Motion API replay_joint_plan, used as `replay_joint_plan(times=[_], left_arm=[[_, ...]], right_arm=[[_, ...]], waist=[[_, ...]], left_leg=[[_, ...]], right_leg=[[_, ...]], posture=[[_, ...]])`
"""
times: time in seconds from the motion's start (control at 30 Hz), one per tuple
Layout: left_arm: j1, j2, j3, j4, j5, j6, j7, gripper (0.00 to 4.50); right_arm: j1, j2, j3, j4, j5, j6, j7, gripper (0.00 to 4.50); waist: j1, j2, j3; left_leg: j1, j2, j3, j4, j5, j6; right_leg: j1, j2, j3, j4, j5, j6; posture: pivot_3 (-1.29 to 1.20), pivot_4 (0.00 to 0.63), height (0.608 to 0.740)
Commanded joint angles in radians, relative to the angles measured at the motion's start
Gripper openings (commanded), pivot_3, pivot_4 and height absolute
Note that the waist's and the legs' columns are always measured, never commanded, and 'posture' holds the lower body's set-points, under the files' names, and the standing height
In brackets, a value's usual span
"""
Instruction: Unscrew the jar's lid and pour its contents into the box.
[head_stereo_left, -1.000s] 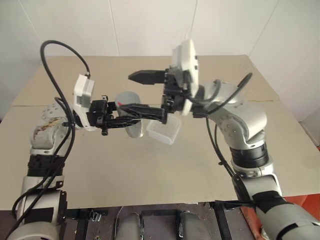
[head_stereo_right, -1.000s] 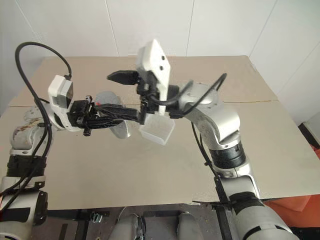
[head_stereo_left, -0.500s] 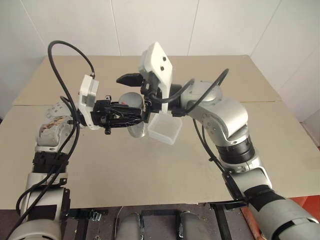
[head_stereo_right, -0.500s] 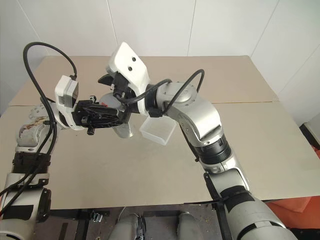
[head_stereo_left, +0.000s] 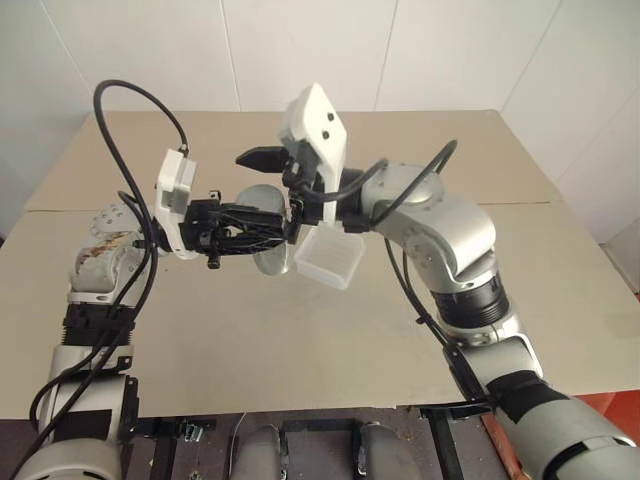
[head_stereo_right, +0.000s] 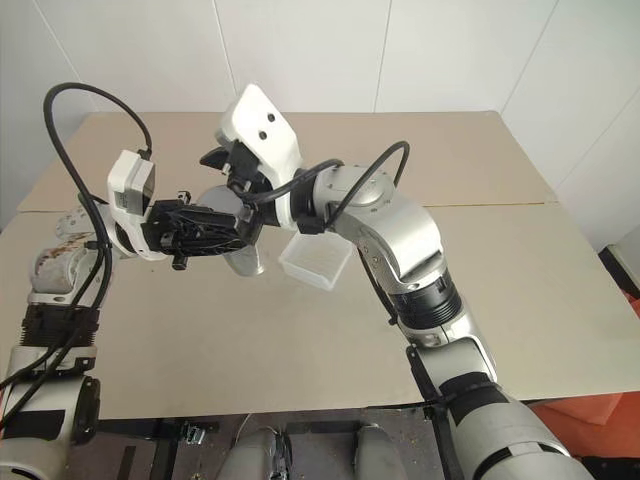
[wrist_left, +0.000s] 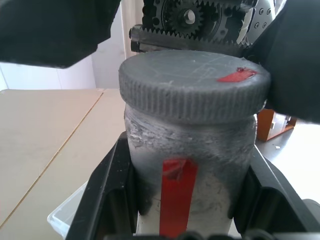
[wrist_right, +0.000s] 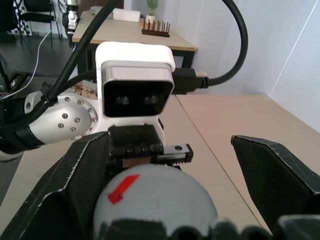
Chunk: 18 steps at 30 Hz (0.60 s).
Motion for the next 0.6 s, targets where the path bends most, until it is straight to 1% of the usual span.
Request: replay_joint_plan(times=[0.03,0.23,0.43,0.6], left_arm=[[-0.008,0.034,0.04,-0.033,-0.016,-0.003,-0.013,1.95],[-0.009,0.059,0.05,-0.028,-0.023,-0.005,-0.013,1.95],[0.009,0.065,0.058,-0.042,-0.027,-0.006,-0.009,1.95],[0.011,0.067,0.068,-0.043,-0.028,0.002,-0.014,1.95]], right_arm=[[0.019,-0.062,-0.063,-0.027,-0.002,-0.011,0.015,4.47],[0.044,-0.136,-0.08,-0.029,0.007,-0.006,0.029,4.47],[0.029,-0.144,-0.148,0.003,0.032,-0.002,0.002,4.47],[0.04,-0.179,-0.163,0.013,0.032,-0.014,0.015,4.47]], waist=[[0.0,0.0,0.0],[0.0,0.0,0.0],[-0.002,0.0,0.0],[0.006,0.0,0.0]], left_leg=[[0.0,0.0,0.0,0.0,0.0,0.0],[0.0,0.0,0.0,0.0,0.0,0.0],[0.0,0.0,0.0,0.0,0.0,0.0],[0.0,0.0,0.0,0.0,0.0,0.0]], right_leg=[[0.0,0.0,0.0,0.0,0.0,0.0],[0.0,0.0,0.0,0.0,0.0,0.0],[0.0,0.0,0.0,0.0,0.0,0.0],[0.0,-0.001,0.0,-0.001,0.0,0.0]], posture=[[0.0,0.15,0.74],[0.0,0.15,0.74],[0.0,0.15,0.74],[0.0,0.15,0.74]])
